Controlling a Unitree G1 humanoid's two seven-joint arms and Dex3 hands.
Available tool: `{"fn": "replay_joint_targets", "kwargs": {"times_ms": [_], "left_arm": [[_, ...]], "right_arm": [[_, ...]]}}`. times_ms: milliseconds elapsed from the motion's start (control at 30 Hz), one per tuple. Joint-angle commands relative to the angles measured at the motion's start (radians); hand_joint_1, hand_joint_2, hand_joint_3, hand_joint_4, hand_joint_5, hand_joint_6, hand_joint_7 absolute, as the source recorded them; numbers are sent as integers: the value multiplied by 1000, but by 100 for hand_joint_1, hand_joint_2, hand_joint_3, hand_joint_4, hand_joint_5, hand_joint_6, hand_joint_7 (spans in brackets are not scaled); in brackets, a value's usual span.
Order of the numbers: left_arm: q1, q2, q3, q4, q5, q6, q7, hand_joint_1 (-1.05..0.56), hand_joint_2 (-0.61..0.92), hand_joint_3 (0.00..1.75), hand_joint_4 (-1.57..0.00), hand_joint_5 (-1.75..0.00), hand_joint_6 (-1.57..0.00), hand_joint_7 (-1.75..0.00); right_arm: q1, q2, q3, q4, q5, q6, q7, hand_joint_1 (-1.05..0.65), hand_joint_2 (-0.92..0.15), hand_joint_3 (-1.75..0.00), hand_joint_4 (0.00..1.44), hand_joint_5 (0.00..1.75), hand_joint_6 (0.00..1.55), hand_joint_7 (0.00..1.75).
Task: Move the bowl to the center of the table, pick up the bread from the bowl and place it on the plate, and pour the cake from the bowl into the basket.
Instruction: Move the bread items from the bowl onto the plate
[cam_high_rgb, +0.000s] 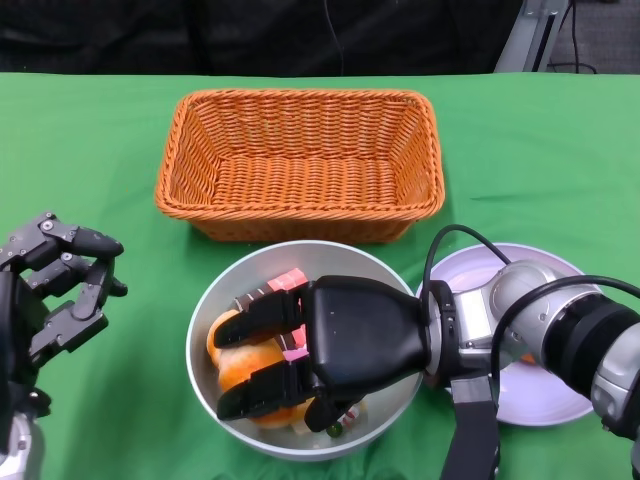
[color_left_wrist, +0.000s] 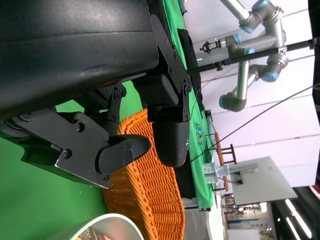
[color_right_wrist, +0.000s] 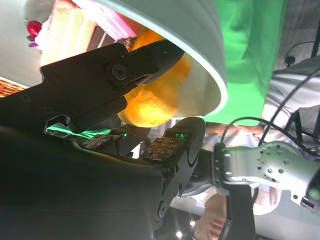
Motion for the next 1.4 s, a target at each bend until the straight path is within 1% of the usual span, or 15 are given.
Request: {"fn": "replay_joint_targets", "kwargs": {"times_ms": [33, 200, 333, 367, 433, 567, 767, 933, 1167, 1233, 1267, 1300, 1333, 1367, 1400], "left_arm": [[-2, 37, 6, 11, -3, 9, -21, -5, 77, 59, -80, -134, -95, -81], [-7, 43, 12, 22, -20, 9, -40, -7, 84, 41, -81, -117, -102, -52], [-8, 42, 17, 15, -44, 32, -60, -8, 85, 38, -82, -114, -104, -46], [-7, 41, 20, 9, -59, 48, -71, -17, 86, 30, -77, -99, -98, -34], [-3, 45, 21, -4, -67, 69, -76, -24, 90, 18, -74, -83, -94, -18], [4, 47, 25, -17, -60, 87, -70, -28, 92, 14, -73, -62, -87, -5], [6, 47, 36, -20, -60, 88, -76, -31, 92, 14, -72, -54, -84, -2], [8, 45, 39, -29, -61, 101, -71, -33, 92, 14, -73, -52, -85, -2], [4, 42, 44, -27, -77, 111, -85, -32, 92, 13, -76, -49, -86, -2], [3, 41, 46, -25, -77, 108, -88, -32, 92, 13, -77, -49, -86, -2], [2, 41, 46, -22, -76, 103, -88, -32, 92, 13, -77, -48, -86, -2], [1, 41, 46, -19, -75, 100, -88, -32, 92, 13, -77, -48, -87, -2], [0, 40, 47, -17, -77, 99, -89, -32, 92, 13, -77, -48, -87, -2], [0, 40, 47, -15, -78, 99, -90, -32, 92, 13, -78, -48, -87, -3], [0, 40, 48, -15, -80, 100, -90, -32, 92, 13, -78, -48, -87, -3]], "right_arm": [[-23, 1, 9, 15, -3, 17, -20, -67, -79, 0, 67, 3, 70, 1], [-23, 10, 22, 37, -12, 39, -58, -55, -80, -1, 71, 4, 74, 2], [-27, 12, 33, 47, -16, 49, -71, -54, -81, 0, 71, 4, 75, 1], [-28, 12, 37, 50, -19, 57, -73, -57, -81, 0, 71, 3, 76, 1], [-26, 16, 44, 59, -21, 69, -81, -58, -82, -1, 71, 3, 78, 2], [-28, 23, 69, 69, -34, 89, -109, -54, -83, 0, 71, 3, 80, 1], [-33, 42, 102, 95, -60, 126, -173, -44, -84, -1, 74, 4, 86, 3], [-35, 61, 116, 117, -62, 151, -190, -44, -86, -1, 76, 5, 93, 4], [-25, 80, 118, 135, -46, 169, -200, -41, -85, 0, 98, 17, 110, 8], [-20, 85, 116, 137, -42, 174, -209, -41, -84, 0, 100, 19, 111, 7], [-16, 87, 115, 137, -40, 178, -215, -42, -83, 0, 98, 49, 116, 5], [-14, 88, 115, 137, -39, 182, -218, -42, -82, 0, 88, 88, 120, 3], [-11, 90, 115, 137, -38, 186, -229, -42, -81, 0, 84, 104, 122, 2], [-10, 91, 115, 138, -38, 189, -236, -42, -80, 0, 82, 115, 124, 2], [-9, 92, 116, 138, -38, 191, -241, -42, -79, 0, 82, 118, 124, 2]]}}
